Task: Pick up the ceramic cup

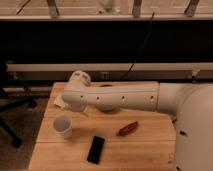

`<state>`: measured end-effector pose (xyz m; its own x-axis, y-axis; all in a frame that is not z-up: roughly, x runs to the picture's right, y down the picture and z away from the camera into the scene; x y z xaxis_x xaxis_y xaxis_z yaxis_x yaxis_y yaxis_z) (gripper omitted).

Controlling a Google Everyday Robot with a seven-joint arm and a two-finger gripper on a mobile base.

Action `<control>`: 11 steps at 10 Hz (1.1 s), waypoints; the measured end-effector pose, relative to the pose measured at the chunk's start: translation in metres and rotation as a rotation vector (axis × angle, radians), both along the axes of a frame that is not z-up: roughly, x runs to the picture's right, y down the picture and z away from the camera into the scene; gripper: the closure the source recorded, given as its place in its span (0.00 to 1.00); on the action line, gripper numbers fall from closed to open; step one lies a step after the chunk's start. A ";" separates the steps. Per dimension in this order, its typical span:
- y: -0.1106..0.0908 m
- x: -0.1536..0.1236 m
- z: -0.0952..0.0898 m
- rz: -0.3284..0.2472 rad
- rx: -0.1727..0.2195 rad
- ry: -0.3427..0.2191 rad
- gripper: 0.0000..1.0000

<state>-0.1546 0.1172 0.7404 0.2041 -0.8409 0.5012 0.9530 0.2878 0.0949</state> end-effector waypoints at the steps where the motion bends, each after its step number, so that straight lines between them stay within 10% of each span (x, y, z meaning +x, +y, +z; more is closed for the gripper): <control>1: 0.000 0.002 0.000 0.005 0.000 0.004 0.20; 11: 0.059 0.009 0.006 -0.063 -0.119 -0.043 0.20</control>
